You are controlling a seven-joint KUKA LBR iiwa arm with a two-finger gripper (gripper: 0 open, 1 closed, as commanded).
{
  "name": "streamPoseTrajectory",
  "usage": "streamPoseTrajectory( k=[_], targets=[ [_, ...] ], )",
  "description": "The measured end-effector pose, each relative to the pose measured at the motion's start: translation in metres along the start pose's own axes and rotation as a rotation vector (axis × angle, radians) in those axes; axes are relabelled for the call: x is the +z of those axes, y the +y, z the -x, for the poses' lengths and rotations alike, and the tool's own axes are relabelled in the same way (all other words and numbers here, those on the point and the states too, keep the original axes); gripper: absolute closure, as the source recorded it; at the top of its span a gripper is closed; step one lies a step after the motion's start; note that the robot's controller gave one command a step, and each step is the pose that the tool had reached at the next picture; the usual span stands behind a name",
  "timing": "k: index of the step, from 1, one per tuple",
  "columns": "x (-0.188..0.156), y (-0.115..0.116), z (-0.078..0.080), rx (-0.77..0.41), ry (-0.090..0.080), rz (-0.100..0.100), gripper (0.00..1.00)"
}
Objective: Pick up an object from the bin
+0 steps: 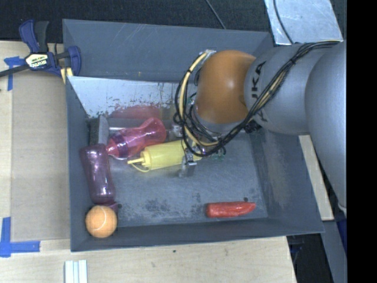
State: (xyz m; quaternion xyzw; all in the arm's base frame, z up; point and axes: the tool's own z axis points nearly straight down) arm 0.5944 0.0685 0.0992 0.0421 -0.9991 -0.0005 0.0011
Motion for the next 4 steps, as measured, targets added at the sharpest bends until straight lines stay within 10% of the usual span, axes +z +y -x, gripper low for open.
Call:
streamPoseTrajectory(
  k=[1,2,4],
  targets=[
    [0.028,0.002,-0.002,0.129,-0.015,0.000,0.00],
    [0.028,0.005,0.000,0.059,-0.016,-0.001,1.00],
    [0.009,0.005,-0.003,0.051,-0.007,-0.001,1.00]
  ],
)
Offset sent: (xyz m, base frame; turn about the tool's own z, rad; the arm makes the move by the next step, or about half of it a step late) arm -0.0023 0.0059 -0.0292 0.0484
